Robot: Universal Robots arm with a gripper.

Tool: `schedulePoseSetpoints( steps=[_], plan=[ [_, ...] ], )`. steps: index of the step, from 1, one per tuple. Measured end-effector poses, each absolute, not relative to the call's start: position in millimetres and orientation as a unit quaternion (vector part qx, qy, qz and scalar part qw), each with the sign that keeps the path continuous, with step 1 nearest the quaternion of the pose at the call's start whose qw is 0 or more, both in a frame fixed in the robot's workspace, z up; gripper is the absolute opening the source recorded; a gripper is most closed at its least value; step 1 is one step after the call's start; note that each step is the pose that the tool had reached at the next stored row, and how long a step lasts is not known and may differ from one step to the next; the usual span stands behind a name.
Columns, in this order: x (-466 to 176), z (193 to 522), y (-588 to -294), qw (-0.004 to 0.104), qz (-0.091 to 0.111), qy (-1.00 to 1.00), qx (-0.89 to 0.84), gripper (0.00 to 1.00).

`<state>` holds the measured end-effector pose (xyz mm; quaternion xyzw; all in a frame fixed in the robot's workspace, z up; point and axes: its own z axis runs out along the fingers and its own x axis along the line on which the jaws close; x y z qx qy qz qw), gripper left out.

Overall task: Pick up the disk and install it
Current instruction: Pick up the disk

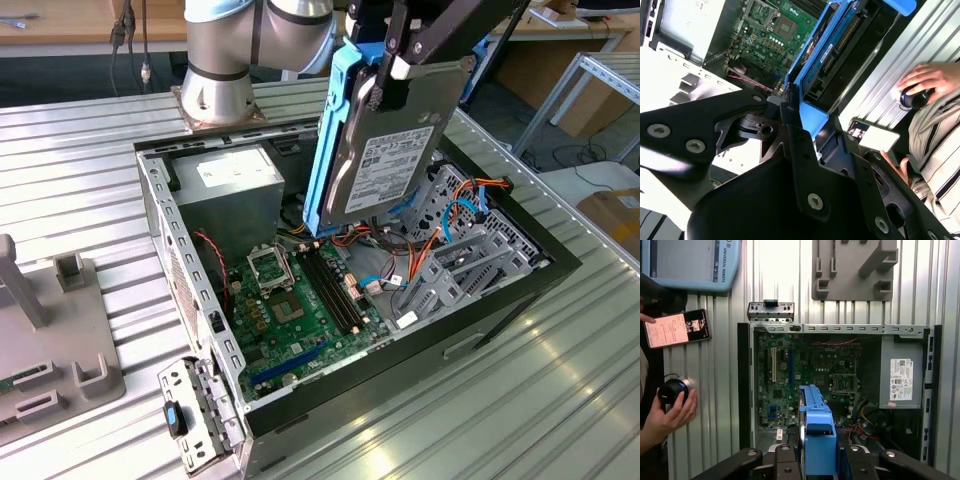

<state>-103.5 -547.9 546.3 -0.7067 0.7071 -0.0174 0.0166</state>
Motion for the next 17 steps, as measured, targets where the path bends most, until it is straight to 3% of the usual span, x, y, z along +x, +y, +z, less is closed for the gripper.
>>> schedulePoseSetpoints(
  steps=[8, 17],
  plan=[
    [-96.4, 537.6, -555.3, 0.016, -0.018, 0.714, -0.699, 0.37],
    [-32.8, 531.6, -556.2, 0.015, -0.017, 0.715, -0.699, 0.37]
  ],
)
